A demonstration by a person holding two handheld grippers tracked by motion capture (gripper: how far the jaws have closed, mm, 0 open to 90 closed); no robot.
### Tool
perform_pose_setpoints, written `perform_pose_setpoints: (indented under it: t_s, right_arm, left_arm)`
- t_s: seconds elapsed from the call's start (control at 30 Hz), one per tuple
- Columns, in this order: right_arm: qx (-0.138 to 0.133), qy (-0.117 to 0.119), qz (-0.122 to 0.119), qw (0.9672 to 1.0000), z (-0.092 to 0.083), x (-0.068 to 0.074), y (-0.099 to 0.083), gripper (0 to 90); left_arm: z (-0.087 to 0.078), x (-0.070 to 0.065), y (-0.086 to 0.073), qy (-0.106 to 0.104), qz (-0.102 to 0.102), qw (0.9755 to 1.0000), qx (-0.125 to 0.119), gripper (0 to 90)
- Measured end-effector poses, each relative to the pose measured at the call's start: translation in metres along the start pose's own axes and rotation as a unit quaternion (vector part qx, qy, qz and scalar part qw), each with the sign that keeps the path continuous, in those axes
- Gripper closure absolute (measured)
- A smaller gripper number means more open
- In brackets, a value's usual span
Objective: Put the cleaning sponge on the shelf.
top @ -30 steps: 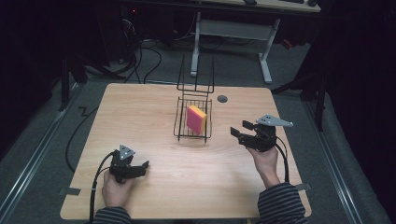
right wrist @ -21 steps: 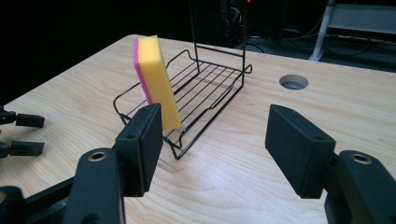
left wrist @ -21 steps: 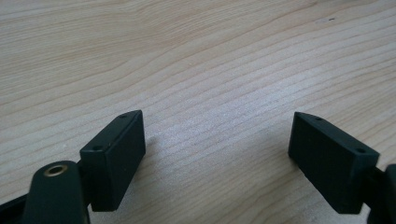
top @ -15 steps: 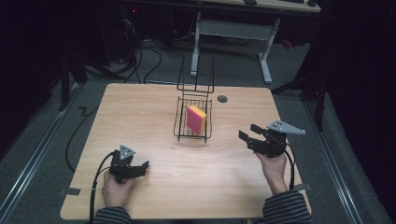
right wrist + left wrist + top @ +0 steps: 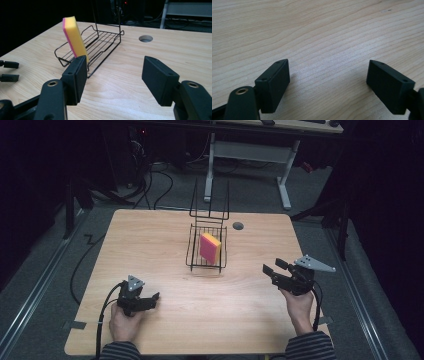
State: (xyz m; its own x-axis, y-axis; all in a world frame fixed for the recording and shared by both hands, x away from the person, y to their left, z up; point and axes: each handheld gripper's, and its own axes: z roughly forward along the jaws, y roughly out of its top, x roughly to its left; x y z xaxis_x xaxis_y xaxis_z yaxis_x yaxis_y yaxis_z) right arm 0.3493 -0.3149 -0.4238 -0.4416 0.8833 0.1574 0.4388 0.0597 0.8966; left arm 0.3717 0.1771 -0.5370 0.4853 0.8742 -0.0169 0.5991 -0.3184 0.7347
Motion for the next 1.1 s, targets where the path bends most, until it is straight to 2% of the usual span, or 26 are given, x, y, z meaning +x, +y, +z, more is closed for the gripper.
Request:
perform_pose_setpoints:
  t_s: [0.53, 1.1]
  right_arm:
    - [0.004, -0.016, 0.022, 0.9996, -0.004, -0.013, -0.027, 37.8]
    - [0.022, -0.029, 0.036, 0.9987, 0.008, -0.022, -0.051, 38.2]
  left_arm:
    - [0.0, 0.0, 0.0, 0.0, 0.0, 1.0, 0.0, 19.3]
    - [0.0, 0.0, 0.0, 0.0, 0.0, 1.0, 0.0, 19.3]
